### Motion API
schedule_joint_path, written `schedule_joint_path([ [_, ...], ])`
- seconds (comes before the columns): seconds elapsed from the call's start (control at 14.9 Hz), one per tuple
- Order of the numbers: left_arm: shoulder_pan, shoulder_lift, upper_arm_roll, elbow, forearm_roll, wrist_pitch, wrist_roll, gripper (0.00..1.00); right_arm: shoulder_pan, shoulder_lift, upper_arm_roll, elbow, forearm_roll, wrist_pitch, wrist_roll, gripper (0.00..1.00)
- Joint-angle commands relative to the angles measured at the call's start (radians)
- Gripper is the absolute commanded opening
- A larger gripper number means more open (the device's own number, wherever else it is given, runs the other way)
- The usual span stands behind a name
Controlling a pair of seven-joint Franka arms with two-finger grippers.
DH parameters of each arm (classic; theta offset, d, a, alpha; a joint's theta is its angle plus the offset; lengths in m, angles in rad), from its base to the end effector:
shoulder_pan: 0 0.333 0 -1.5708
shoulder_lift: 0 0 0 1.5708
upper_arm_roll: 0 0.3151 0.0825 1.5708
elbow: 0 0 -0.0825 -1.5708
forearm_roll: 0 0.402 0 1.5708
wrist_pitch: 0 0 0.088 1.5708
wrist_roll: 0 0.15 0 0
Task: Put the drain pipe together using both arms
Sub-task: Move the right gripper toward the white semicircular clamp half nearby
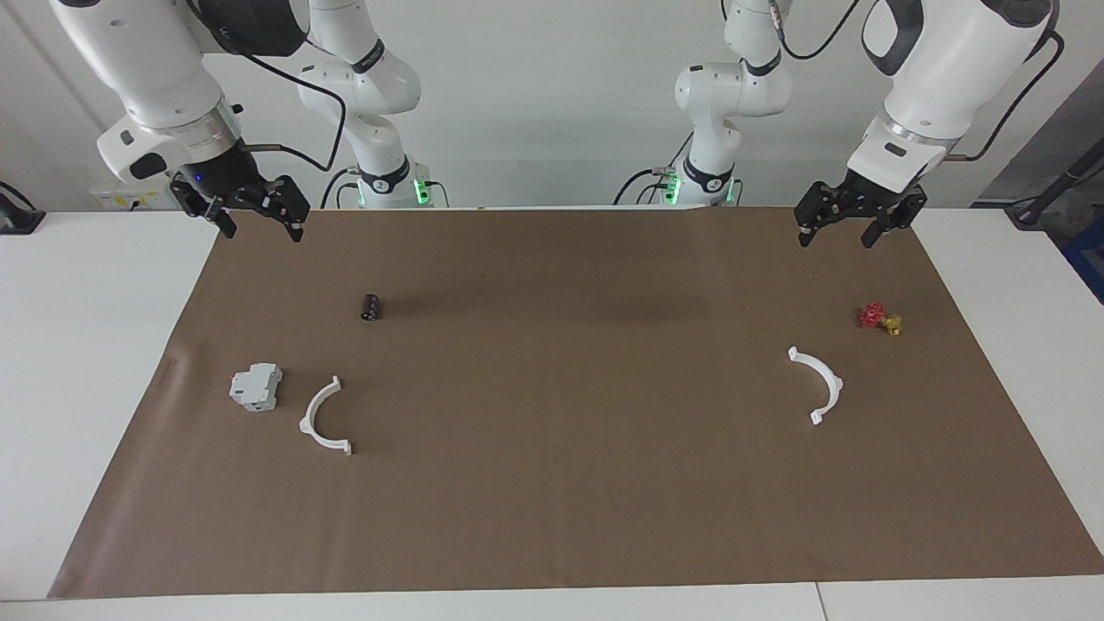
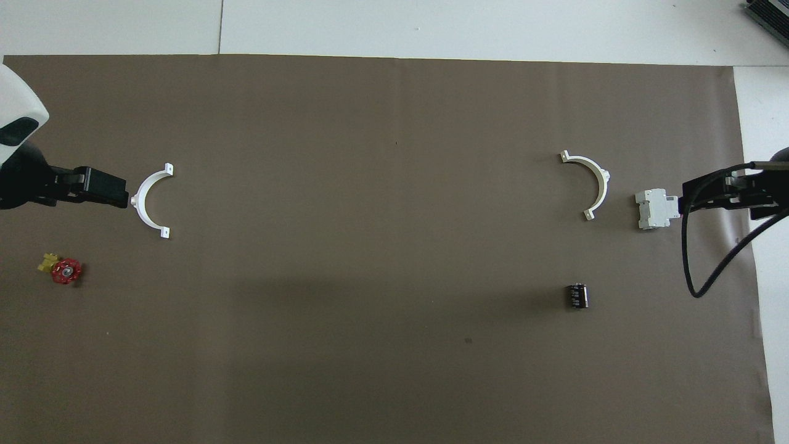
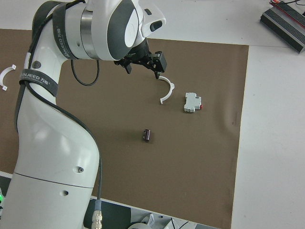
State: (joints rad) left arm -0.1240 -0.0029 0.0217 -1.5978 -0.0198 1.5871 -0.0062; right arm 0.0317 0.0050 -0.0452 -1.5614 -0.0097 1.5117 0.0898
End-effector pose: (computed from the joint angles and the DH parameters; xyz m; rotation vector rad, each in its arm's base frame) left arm 0.5690 -0.0614 0.5705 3.1186 -0.1493 -0.0138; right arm 0.5653 -0.0091 0.5774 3.1243 -0.1620 -0.0849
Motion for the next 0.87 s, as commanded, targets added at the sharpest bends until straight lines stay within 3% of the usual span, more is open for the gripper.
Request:
schedule_joint_path([
  [0.0, 0.006, -0.003, -0.005, 0.006, 0.0, 0.007, 0.0, 1.0, -0.013, -0.026, 0.008, -0.023, -0.016, 0.005, 0.001, 1.0],
  [0.2, 0.006, -0.003, -0.005, 0.007, 0.0, 0.007, 0.0, 1.0, -0.013, -0.026, 0.007, -0.025, -0.015, 0.013, 0.01, 1.0],
  [0.47, 0.006, -0.003, -0.005, 0.007, 0.0, 0.007, 0.0, 1.0, -0.024, -0.008, 0.008, -0.054, -0.012, 0.146, -0.063, 1.0],
  [0.8, 0.006, -0.003, -0.005, 0.006, 0.0, 0.01, 0.0, 1.0, -0.064, 0.189, 0.01, -0.046, 0.033, 0.382, -0.353, 1.0],
])
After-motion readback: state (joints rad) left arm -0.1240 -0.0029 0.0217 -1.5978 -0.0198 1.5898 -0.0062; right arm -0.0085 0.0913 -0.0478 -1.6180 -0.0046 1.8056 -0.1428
